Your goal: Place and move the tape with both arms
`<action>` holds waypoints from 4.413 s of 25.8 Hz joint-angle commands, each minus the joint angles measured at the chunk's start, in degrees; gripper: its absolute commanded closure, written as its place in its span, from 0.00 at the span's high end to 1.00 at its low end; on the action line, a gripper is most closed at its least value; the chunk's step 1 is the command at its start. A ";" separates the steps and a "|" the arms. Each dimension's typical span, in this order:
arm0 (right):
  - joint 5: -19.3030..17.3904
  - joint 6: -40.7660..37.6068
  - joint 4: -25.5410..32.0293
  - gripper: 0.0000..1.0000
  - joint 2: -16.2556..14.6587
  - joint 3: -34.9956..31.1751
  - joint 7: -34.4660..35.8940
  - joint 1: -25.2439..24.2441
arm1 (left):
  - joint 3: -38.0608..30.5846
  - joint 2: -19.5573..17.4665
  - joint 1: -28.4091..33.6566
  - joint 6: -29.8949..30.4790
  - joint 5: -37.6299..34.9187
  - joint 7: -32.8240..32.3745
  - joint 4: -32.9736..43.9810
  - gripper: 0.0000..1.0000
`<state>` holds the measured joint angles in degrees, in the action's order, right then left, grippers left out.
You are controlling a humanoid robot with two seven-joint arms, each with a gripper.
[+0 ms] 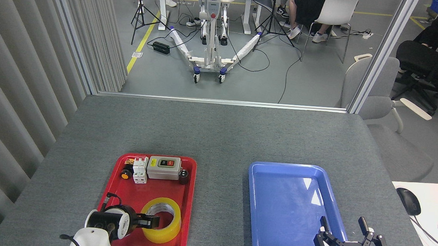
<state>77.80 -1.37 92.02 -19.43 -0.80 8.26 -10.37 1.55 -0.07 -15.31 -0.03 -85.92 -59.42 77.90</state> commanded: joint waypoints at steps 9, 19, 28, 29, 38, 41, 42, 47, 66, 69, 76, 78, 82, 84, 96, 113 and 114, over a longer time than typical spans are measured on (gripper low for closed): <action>-0.02 -2.15 0.17 1.00 -0.08 0.10 0.01 0.00 | 0.47 -0.81 -0.60 2.93 -0.30 0.18 -1.61 0.54; 0.07 1.63 0.79 1.00 0.01 0.36 0.09 0.00 | 0.12 -1.42 -0.43 6.97 13.23 -3.25 -0.12 0.00; 0.16 4.44 1.05 1.00 -0.08 0.63 0.18 0.08 | -8.06 2.62 3.18 -0.15 36.96 3.52 8.14 0.00; 0.16 4.53 1.05 1.00 -0.08 0.63 0.18 0.09 | -8.14 2.62 3.44 -0.24 39.69 3.35 8.76 0.00; 0.24 5.59 1.05 1.00 -0.26 2.82 0.71 0.44 | -2.70 6.84 13.55 0.91 66.84 3.26 20.80 0.00; 0.07 4.71 1.14 1.00 -1.84 3.35 0.80 1.05 | 0.65 6.75 15.04 4.51 71.86 3.26 20.54 0.00; 0.07 4.44 1.14 1.00 -2.37 3.26 0.80 1.84 | 1.52 6.66 15.48 6.62 73.61 3.08 20.19 0.00; -0.19 -1.36 1.05 1.00 -1.75 2.82 0.36 5.71 | 7.41 6.31 17.15 13.83 76.69 2.99 16.58 0.00; -28.58 -43.63 -7.03 0.99 -22.58 25.06 -5.27 20.83 | 8.56 6.31 17.24 17.52 76.87 2.73 12.98 0.00; -28.58 -43.63 -6.51 0.99 -23.63 26.38 -5.36 21.53 | 8.47 6.22 17.42 17.69 76.87 2.64 12.98 0.00; -28.58 -43.63 -5.28 0.98 -21.79 29.19 -7.38 22.85 | 8.29 5.43 17.86 18.57 76.87 2.55 12.98 0.00; -28.50 -43.63 -3.78 0.98 -22.05 29.98 -7.82 22.85 | 8.12 5.43 17.86 18.75 76.87 2.55 12.89 0.00; -28.58 -43.63 -2.46 0.98 -21.88 30.42 -7.82 22.67 | 8.03 5.26 17.94 18.92 76.87 2.64 12.54 0.00; -28.58 -43.63 -2.29 0.98 -21.61 30.42 -7.90 22.76 | 8.03 5.08 17.94 18.92 76.87 2.56 12.54 0.00; -28.23 -43.63 -4.75 0.71 -12.21 30.60 -13.70 23.99 | 7.94 4.73 17.86 19.89 76.87 2.64 12.45 0.00; -27.97 -43.63 -5.72 0.27 -10.89 32.27 -14.41 25.05 | 6.62 4.38 17.59 21.38 76.87 2.64 10.43 0.00; -27.97 -43.63 -5.72 0.25 -10.98 32.27 -14.41 24.96 | 6.27 4.38 17.59 21.56 76.87 2.64 10.34 0.00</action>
<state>49.83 -45.13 86.31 -30.34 31.17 -6.08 14.62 8.32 4.40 2.41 21.06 -9.05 -56.84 88.70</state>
